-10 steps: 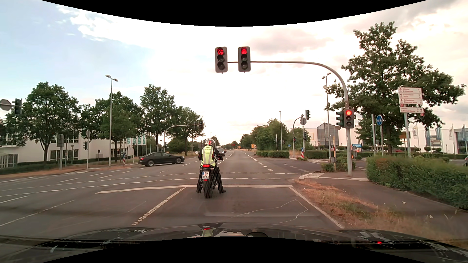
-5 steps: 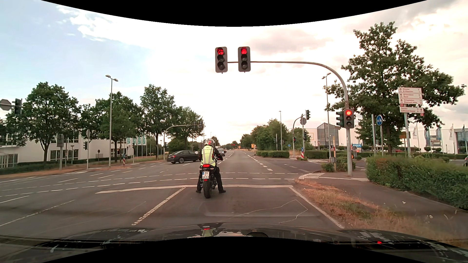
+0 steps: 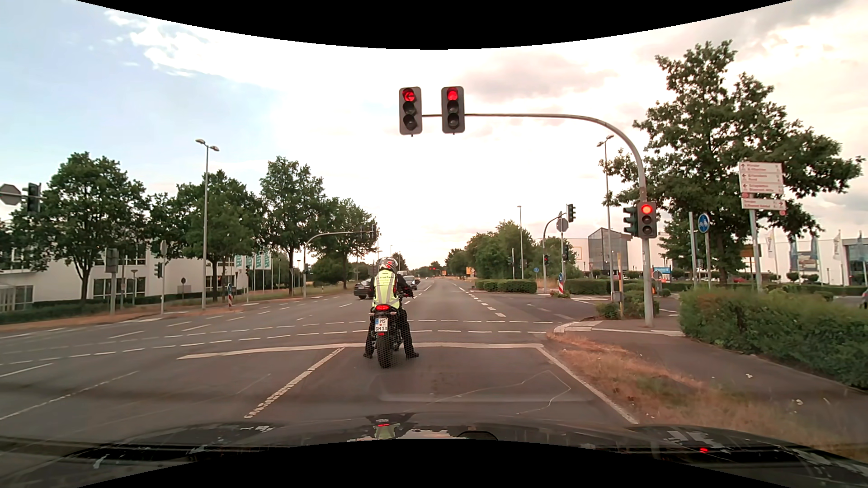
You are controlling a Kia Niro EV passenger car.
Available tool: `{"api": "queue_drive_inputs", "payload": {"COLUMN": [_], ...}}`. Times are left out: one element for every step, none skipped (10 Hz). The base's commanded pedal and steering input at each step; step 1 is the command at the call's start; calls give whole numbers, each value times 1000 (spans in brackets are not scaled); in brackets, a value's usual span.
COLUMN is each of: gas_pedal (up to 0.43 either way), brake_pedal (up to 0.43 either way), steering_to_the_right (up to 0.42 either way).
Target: Follow the waypoints while adhering to traffic rules and regulations
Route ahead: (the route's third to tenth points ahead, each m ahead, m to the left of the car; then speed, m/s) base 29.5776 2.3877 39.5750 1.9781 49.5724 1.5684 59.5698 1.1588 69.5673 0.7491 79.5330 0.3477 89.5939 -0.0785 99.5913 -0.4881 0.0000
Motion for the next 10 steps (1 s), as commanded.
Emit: {"api": "queue_drive_inputs", "payload": {"gas_pedal": [0,0,0,0,0,0,0,0,0,0], "brake_pedal": [0,0,0,0,0,0,0,0,0,0], "steering_to_the_right": [-2,-2,-2,-2,-1,-1,-2,-2,-2,-2]}}
